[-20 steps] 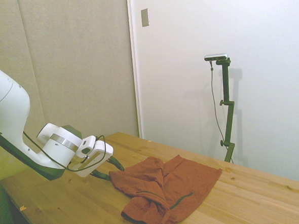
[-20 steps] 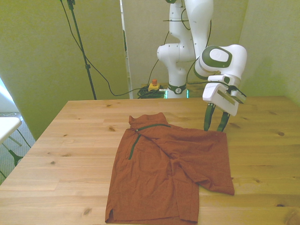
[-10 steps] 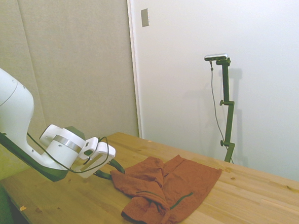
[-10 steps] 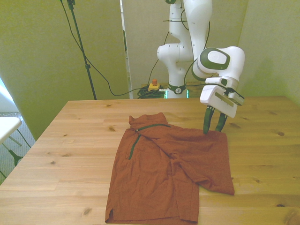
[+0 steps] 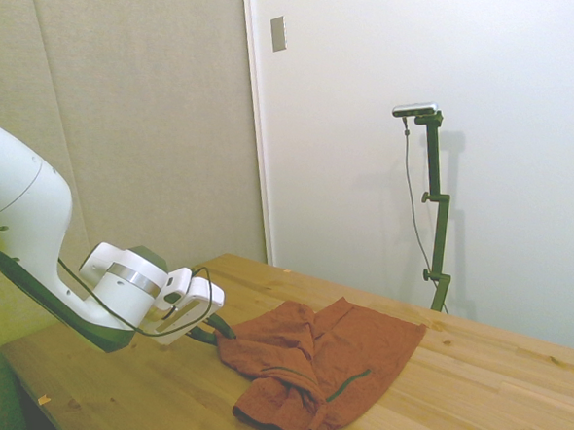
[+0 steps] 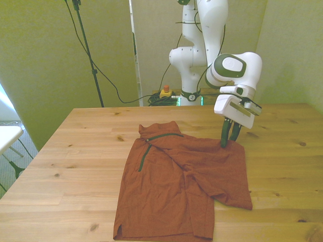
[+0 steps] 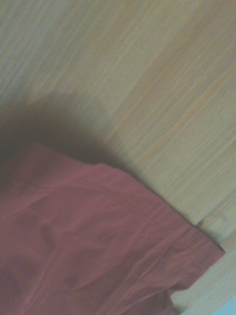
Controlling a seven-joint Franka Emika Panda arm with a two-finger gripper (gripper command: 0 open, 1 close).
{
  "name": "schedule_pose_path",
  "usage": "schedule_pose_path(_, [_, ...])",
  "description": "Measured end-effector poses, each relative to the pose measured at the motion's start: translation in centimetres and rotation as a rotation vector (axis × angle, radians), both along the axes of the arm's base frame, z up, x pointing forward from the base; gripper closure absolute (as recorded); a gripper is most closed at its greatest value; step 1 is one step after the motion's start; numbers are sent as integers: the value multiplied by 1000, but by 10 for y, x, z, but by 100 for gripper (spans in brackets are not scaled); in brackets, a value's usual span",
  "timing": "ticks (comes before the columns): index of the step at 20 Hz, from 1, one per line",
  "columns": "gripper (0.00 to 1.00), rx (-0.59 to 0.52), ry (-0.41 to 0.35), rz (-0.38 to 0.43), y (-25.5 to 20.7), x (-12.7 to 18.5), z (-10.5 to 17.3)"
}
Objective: Fold the shorts
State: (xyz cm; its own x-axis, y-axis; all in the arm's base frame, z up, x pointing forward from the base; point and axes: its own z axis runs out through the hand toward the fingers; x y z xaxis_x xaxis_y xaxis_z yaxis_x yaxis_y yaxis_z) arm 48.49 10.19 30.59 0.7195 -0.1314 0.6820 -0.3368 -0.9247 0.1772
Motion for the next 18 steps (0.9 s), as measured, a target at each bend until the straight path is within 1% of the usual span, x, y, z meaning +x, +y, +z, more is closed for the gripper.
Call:
schedule_pose_path(5, [100, 2, 5, -8, -3, 0, -3])
schedule_pose_path(8, [100, 1, -5, -27, -12, 3, 1])
schedule_pose_path(10, [100, -3, -36, -44, -22, 9, 17])
schedule_pose_path(15, [100, -32, -120, -103, -73, 39, 72])
schedule_pose_path(18, [100, -39, -138, -143, -108, 60, 87])
